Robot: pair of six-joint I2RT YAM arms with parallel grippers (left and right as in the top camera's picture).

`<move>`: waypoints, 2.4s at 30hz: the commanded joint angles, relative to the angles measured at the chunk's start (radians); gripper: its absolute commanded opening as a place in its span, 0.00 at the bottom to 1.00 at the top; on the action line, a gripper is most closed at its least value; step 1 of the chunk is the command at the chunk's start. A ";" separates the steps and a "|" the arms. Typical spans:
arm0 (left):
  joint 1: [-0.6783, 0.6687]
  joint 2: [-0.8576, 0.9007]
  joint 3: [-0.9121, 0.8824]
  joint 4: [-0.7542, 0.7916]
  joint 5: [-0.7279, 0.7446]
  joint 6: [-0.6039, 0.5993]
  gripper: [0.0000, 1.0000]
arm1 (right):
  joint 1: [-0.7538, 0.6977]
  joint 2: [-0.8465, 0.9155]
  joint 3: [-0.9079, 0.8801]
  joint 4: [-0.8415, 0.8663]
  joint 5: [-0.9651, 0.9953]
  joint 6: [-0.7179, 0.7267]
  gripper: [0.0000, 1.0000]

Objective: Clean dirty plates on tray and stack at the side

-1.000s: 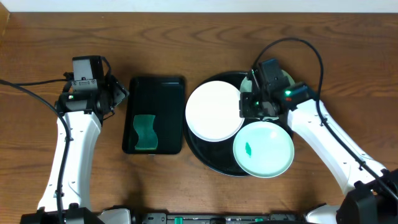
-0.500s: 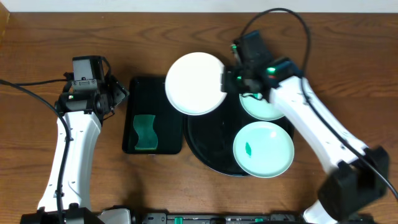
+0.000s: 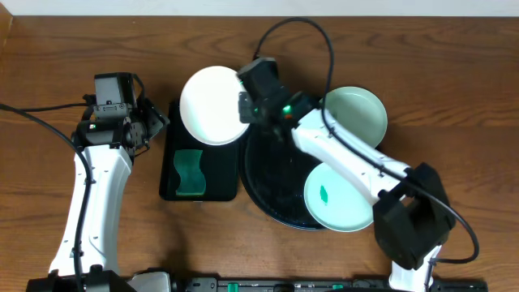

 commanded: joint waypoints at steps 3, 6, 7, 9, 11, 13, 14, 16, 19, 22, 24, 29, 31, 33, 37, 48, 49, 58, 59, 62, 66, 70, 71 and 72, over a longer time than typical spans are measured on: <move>0.003 -0.004 0.006 -0.001 -0.002 -0.009 0.80 | 0.093 0.004 0.029 0.093 0.238 -0.078 0.01; 0.003 -0.004 0.006 0.000 -0.002 -0.009 0.80 | 0.128 0.004 0.029 0.125 0.317 -0.107 0.01; 0.003 -0.004 0.006 -0.001 -0.002 -0.009 0.80 | 0.136 0.004 0.029 0.133 0.340 -0.119 0.01; 0.003 -0.004 0.006 0.000 -0.002 -0.009 0.80 | 0.152 0.004 0.029 0.157 0.377 -0.160 0.01; 0.003 -0.004 0.006 -0.001 -0.002 -0.009 0.80 | 0.162 0.004 0.029 0.172 0.395 -0.203 0.01; 0.003 -0.004 0.006 -0.001 -0.002 -0.009 0.80 | 0.169 0.004 0.029 0.185 0.411 -0.248 0.01; 0.003 -0.004 0.006 -0.001 -0.002 -0.009 0.80 | 0.171 0.004 0.029 0.189 0.418 -0.271 0.01; 0.003 -0.004 0.006 -0.001 -0.002 -0.009 0.80 | 0.175 0.004 0.029 0.199 0.447 -0.323 0.01; 0.003 -0.004 0.006 0.000 -0.002 -0.009 0.80 | 0.177 0.004 0.029 0.219 0.507 -0.402 0.01; 0.003 -0.004 0.006 0.000 -0.002 -0.009 0.80 | 0.181 0.004 0.029 0.245 0.548 -0.485 0.01; 0.003 -0.004 0.006 0.000 -0.002 -0.009 0.80 | 0.185 0.004 0.029 0.265 0.558 -0.553 0.01; 0.003 -0.004 0.006 -0.001 -0.002 -0.009 0.80 | 0.209 0.004 0.029 0.354 0.581 -0.772 0.01; 0.003 -0.004 0.006 -0.001 -0.002 -0.009 0.80 | 0.220 0.004 0.029 0.394 0.620 -0.828 0.01; 0.003 -0.004 0.006 0.000 -0.002 -0.009 0.80 | 0.231 0.004 0.029 0.433 0.661 -0.890 0.01; 0.003 -0.004 0.006 0.000 -0.002 -0.009 0.80 | 0.253 0.004 0.029 0.517 0.708 -1.034 0.01; 0.003 -0.004 0.006 0.000 -0.002 -0.009 0.80 | 0.322 0.004 0.029 0.750 0.806 -1.407 0.01; 0.003 -0.004 0.006 -0.001 -0.002 -0.009 0.80 | 0.327 0.004 0.029 0.768 0.816 -1.433 0.01; 0.003 -0.004 0.006 -0.001 -0.002 -0.009 0.80 | 0.376 0.004 0.029 0.910 0.854 -1.659 0.01; 0.003 -0.004 0.006 0.000 -0.002 -0.009 0.80 | 0.380 0.004 0.029 0.911 0.853 -1.667 0.01; 0.003 -0.004 0.006 -0.001 -0.002 -0.009 0.80 | 0.386 0.004 0.029 0.910 0.854 -1.667 0.01; 0.003 -0.004 0.006 -0.001 -0.002 -0.009 0.80 | 0.385 0.004 0.029 0.910 0.854 -1.667 0.01; 0.003 -0.004 0.006 0.000 -0.002 -0.009 0.80 | 0.386 0.004 0.029 0.910 0.854 -1.667 0.01; 0.003 -0.004 0.006 -0.001 -0.002 -0.009 0.80 | 0.386 0.004 0.029 0.910 0.854 -1.667 0.01; 0.003 -0.004 0.006 0.000 -0.002 -0.009 0.80 | 0.386 0.004 0.029 0.910 0.854 -1.666 0.01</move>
